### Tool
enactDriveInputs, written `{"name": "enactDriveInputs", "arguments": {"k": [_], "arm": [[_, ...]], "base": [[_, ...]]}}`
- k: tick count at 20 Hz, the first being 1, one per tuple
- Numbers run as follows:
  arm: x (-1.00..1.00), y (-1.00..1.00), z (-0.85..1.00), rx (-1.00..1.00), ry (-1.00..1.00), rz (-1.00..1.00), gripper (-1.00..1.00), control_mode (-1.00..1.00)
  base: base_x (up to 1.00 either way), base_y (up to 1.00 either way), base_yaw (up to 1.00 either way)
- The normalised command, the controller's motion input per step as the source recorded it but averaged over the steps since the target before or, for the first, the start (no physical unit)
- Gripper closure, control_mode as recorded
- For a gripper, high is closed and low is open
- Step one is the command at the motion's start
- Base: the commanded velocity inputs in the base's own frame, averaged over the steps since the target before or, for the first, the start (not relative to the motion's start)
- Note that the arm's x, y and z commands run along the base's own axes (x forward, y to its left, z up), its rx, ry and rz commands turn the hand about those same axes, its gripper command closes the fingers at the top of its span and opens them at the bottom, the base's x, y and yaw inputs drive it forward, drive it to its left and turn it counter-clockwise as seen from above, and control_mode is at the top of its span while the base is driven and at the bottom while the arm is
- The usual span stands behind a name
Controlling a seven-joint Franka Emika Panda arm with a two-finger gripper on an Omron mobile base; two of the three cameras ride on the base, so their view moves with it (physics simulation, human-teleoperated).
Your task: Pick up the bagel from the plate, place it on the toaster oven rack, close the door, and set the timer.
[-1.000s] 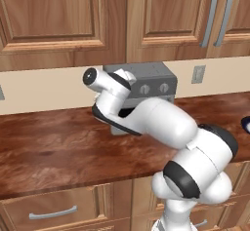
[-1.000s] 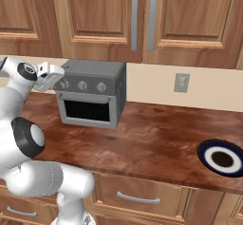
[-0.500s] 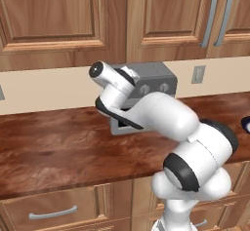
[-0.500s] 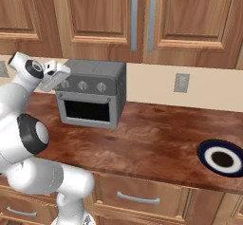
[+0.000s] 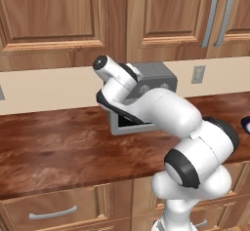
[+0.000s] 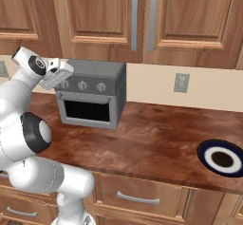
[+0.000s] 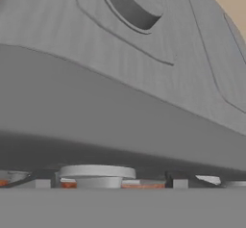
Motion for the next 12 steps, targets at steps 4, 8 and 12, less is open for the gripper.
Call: {"name": "enactDriveInputs", "arguments": {"k": [4,8,12], "arm": [[0.11,-0.39,-0.32,0.06,0.00,0.00,1.00,-1.00],[0.01,-0.67,-0.20,0.10,0.00,0.00,1.00,-1.00],[0.00,-0.71,-0.10,0.18,0.00,0.00,1.00,-1.00]], "base": [[0.00,0.00,0.00],[0.00,0.00,0.00],[0.00,0.00,0.00]]}}
